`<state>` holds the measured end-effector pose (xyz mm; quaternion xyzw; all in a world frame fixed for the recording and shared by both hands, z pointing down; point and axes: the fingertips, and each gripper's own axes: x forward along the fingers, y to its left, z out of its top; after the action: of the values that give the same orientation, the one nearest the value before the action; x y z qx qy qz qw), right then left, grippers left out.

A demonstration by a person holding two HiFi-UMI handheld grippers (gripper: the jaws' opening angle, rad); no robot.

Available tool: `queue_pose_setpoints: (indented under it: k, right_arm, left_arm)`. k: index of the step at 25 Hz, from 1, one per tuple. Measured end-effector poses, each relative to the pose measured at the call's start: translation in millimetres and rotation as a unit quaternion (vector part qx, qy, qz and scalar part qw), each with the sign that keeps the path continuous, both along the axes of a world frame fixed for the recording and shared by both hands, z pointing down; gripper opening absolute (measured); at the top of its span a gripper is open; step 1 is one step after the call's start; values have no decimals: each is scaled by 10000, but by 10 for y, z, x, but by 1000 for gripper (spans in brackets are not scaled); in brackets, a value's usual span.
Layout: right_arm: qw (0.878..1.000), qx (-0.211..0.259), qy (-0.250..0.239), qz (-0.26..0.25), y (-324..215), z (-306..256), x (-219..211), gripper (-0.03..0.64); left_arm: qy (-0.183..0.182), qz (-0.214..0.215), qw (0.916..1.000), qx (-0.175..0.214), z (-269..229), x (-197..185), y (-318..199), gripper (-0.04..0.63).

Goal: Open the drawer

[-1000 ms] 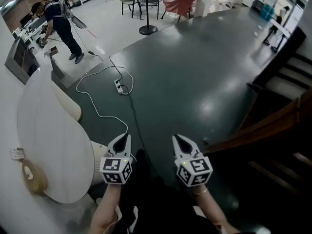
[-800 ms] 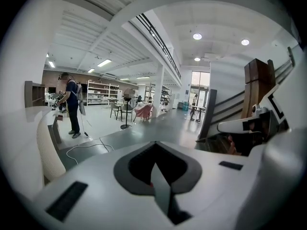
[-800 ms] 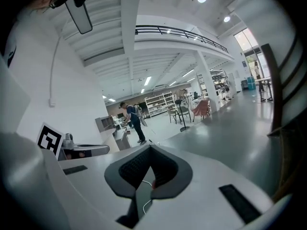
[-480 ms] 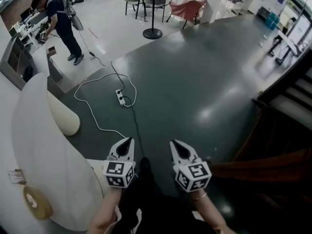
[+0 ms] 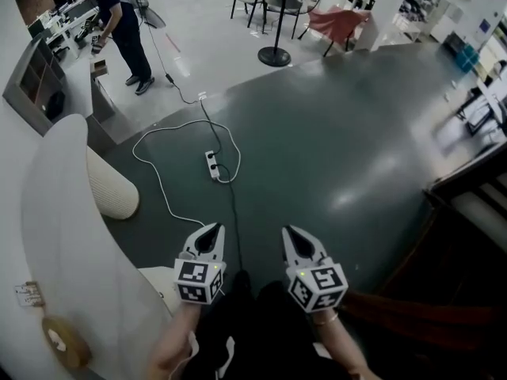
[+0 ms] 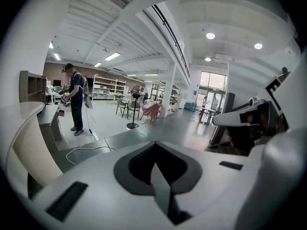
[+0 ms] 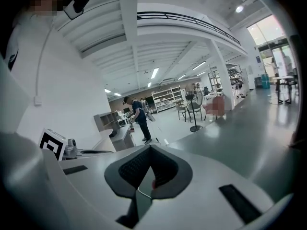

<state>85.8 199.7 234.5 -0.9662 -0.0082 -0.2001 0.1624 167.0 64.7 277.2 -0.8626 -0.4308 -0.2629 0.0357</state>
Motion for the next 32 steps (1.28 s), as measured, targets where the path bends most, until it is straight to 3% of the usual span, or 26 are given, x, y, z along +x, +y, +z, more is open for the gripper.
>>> queue_pose_setpoints:
  k: [6, 10, 13, 16, 18, 21, 24, 28, 32]
  right_arm:
    - [9996, 4, -66, -288, 81, 25, 327, 3]
    - [9951, -9, -29, -987, -26, 88, 814, 3]
    - [9842, -10, 42, -1771, -158, 153, 1283, 3]
    - [9633, -71, 117, -2680, -307, 138, 1784, 3]
    - [9443, -108, 178, -3285, -407, 72, 2074, 3]
    - [9130, -43, 135, -4078, -528, 64, 2392, 3]
    - [8674, -31, -1, -4977, -729, 147, 2521, 3]
    - [7904, 43, -240, -6122, -1166, 308, 2385, 3]
    - [7063, 127, -313, -7071, -1679, 465, 1923, 3]
  left_arm:
    - [-91, -392, 9992, 37, 70, 239, -75, 3]
    - [-18, -1017, 9948, 48, 92, 511, -266, 3]
    - [11, -1732, 9848, 86, 159, 726, -443, 3]
    - [49, -2680, 9634, 112, 187, 935, -646, 3]
    - [67, -3332, 9427, 156, 169, 1011, -773, 3]
    - [23, -4251, 9049, 215, 138, 961, -898, 3]
    - [-86, -5077, 8609, 323, 184, 723, -980, 3]
    - [-341, -6161, 7858, 417, 258, 182, -1097, 3]
    - [-446, -7038, 7077, 426, 262, -504, -1211, 3]
